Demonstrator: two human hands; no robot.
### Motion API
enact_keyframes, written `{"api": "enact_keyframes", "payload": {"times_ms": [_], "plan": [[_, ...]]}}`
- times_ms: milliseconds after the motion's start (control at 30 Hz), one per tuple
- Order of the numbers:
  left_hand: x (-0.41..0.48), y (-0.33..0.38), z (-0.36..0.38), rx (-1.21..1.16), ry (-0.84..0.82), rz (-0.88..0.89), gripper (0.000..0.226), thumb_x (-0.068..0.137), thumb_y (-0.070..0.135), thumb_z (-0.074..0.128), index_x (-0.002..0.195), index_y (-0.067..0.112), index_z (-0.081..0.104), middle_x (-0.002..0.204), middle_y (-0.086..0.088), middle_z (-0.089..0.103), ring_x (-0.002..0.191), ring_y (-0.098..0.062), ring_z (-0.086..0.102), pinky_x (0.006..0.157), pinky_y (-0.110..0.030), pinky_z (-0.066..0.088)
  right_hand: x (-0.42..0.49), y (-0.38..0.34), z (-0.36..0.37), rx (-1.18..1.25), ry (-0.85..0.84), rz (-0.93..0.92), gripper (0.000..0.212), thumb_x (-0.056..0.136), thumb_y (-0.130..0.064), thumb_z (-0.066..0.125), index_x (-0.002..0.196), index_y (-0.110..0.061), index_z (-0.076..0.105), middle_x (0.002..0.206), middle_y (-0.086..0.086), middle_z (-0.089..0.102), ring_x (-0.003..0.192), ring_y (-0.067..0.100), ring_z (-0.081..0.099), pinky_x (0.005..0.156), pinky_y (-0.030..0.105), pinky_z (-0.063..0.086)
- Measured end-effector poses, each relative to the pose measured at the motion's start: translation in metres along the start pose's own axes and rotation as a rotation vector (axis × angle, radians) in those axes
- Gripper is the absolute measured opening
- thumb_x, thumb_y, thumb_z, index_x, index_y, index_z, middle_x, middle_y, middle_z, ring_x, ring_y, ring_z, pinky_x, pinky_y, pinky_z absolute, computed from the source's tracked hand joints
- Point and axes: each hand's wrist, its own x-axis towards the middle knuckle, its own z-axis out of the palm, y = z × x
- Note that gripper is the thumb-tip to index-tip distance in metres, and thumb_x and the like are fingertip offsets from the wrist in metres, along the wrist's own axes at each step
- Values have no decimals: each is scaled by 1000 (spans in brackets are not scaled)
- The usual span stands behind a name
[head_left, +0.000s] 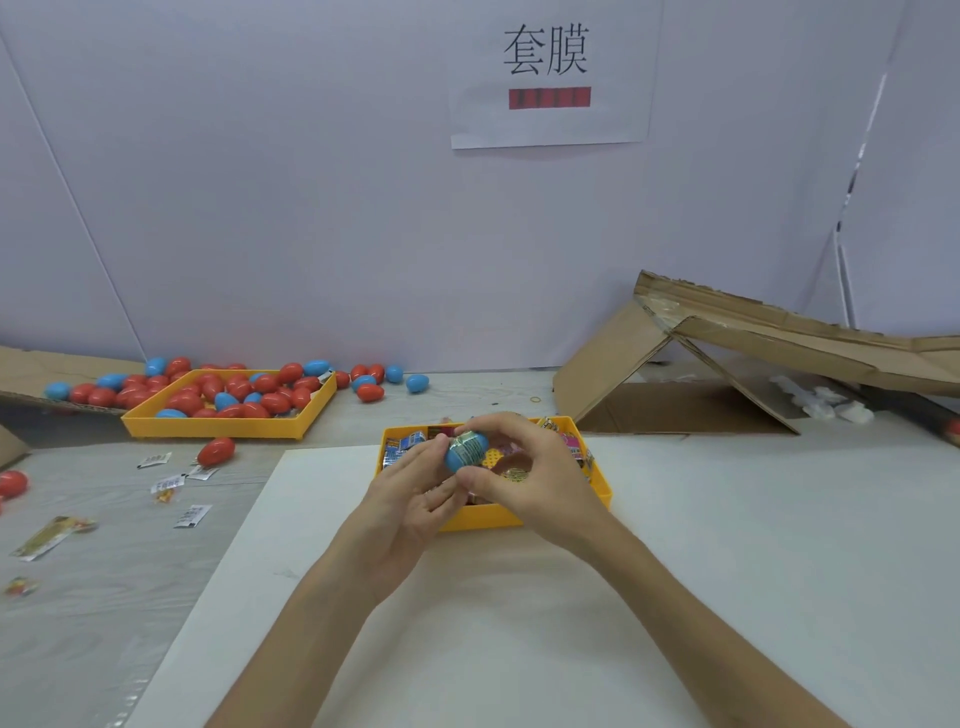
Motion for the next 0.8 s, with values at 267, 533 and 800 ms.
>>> {"api": "enact_keyframes", "payload": {"times_ms": [267, 533, 800], "plan": [[5, 2, -3, 140, 253, 103, 24, 101, 30, 57, 102, 7, 65, 100, -12, 77, 81, -20, 76, 68, -25, 60, 19, -2, -27, 710, 100, 302, 28, 89, -6, 71, 115, -8, 61, 99, 6, 74, 82, 23, 74, 74, 29, 59], [7, 2, -7, 102, 280, 82, 26, 103, 30, 53, 94, 9, 65, 95, -12, 77, 81, -21, 77, 70, -28, 58, 96, -8, -84, 1120, 275, 560, 44, 104, -33, 51, 137, -4, 55, 107, 11, 72, 88, 21, 73, 72, 30, 54], [5, 2, -6, 44, 258, 63, 33, 104, 32, 49, 94, 5, 65, 93, -17, 76, 76, -27, 76, 59, -29, 61, 78, 28, -117, 1528, 494, 270, 68, 102, -52, 39, 151, -6, 31, 132, 27, 61, 110, 39, 68, 81, 40, 56]]}}
